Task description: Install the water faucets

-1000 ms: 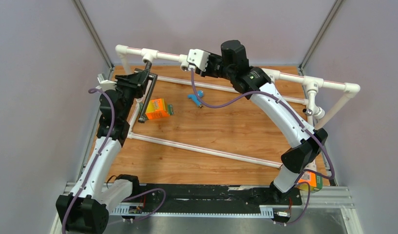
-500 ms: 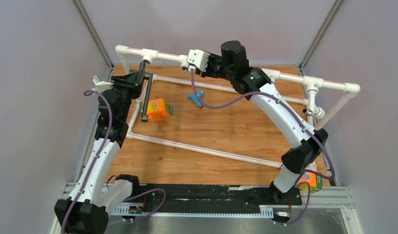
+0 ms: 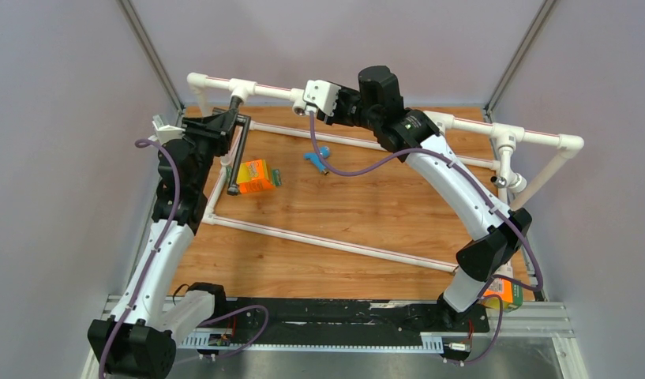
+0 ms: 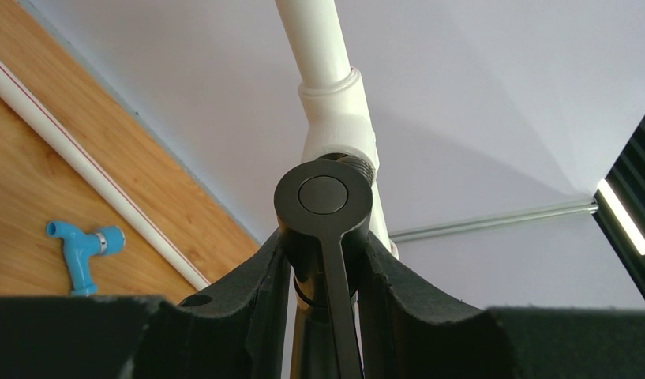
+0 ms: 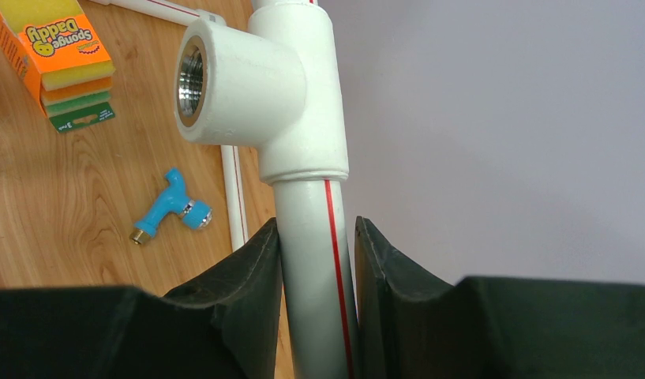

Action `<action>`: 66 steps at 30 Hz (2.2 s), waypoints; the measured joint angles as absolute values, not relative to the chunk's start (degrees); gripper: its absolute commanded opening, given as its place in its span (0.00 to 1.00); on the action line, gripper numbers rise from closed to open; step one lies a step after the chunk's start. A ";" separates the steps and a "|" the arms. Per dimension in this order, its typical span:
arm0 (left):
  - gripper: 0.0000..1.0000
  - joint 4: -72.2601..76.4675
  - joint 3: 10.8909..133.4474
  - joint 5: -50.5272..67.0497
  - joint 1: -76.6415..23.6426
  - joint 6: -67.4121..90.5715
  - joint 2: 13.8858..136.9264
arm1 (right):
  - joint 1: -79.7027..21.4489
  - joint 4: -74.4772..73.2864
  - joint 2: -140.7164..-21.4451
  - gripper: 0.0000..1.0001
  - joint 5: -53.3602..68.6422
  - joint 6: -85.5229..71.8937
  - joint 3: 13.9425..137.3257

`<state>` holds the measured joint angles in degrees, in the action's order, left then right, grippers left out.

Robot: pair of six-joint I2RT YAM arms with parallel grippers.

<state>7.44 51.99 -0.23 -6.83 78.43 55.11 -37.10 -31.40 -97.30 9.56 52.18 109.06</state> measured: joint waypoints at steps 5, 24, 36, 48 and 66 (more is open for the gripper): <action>0.00 7.40 51.99 -0.23 -6.83 78.43 55.11 | -37.10 -31.40 -97.30 0.00 9.56 52.18 109.03; 0.00 7.55 51.03 -0.56 -7.01 78.06 55.53 | -37.12 -30.94 -97.14 0.00 9.54 52.21 108.57; 0.00 8.05 51.94 -0.54 -7.01 79.31 57.04 | -37.06 -30.20 -97.08 0.00 9.41 52.42 108.27; 0.00 -2.90 58.35 -2.28 -7.11 88.53 57.87 | -37.04 -29.43 -97.01 0.00 9.32 52.49 107.81; 0.00 -8.64 61.36 -5.13 -7.11 92.29 57.45 | -37.08 -28.84 -96.44 0.00 9.34 52.62 106.89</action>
